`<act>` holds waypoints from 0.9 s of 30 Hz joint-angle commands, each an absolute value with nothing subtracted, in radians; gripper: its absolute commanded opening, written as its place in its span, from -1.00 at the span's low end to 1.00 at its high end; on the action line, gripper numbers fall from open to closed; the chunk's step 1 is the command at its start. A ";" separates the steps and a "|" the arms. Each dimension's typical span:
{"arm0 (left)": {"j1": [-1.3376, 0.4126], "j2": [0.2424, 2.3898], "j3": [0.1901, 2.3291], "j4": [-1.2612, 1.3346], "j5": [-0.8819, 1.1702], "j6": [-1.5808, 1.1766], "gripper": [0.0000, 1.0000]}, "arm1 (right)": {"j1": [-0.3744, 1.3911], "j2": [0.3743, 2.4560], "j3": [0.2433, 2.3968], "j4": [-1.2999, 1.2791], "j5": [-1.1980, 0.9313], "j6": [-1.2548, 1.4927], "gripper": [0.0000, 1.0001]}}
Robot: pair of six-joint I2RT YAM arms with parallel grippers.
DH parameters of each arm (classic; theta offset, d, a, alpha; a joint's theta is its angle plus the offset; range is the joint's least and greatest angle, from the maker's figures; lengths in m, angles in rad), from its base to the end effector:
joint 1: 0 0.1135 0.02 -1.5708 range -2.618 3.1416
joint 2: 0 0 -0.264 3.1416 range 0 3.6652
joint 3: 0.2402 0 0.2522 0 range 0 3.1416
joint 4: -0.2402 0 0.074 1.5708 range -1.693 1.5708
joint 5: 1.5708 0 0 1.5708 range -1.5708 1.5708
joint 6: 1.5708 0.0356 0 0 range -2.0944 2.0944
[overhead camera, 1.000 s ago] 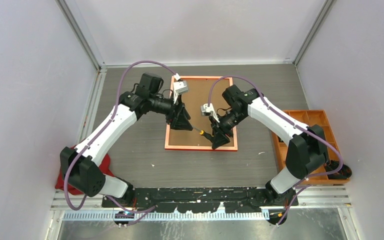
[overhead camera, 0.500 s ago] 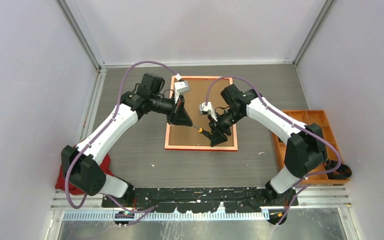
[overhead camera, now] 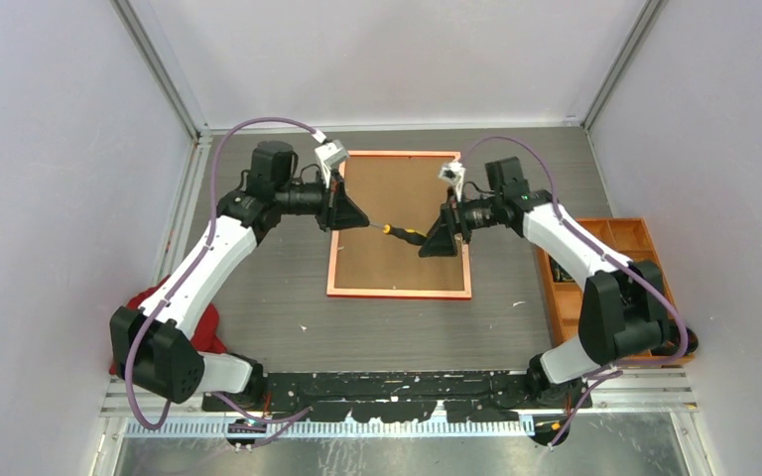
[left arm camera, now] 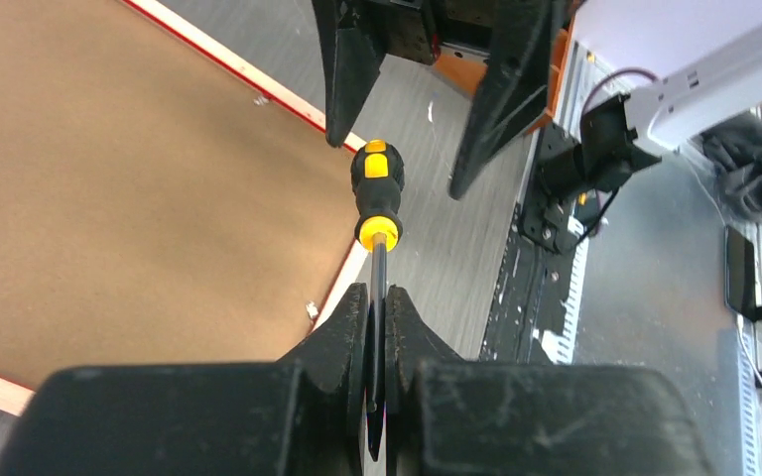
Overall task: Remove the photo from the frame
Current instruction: Pick up the screwdriver from the center of the board.
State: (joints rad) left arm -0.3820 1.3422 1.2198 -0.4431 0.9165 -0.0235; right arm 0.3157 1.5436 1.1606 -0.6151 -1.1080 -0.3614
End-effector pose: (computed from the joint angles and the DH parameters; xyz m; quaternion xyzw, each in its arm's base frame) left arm 0.2599 -0.1348 0.3490 0.3498 0.7353 -0.4667 0.3451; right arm 0.2859 0.1269 0.2660 -0.4111 0.7201 0.4990 0.2517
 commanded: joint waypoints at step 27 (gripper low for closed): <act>-0.304 1.268 0.929 0.382 0.856 -0.656 -0.99 | 0.204 1.536 0.871 0.964 -1.164 1.056 1.00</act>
State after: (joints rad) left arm -0.3058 1.3140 0.9520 0.2817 0.8989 -0.6331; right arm 0.1978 1.5425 0.8505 0.9218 -1.1137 1.0725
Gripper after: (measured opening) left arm 0.046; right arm 0.998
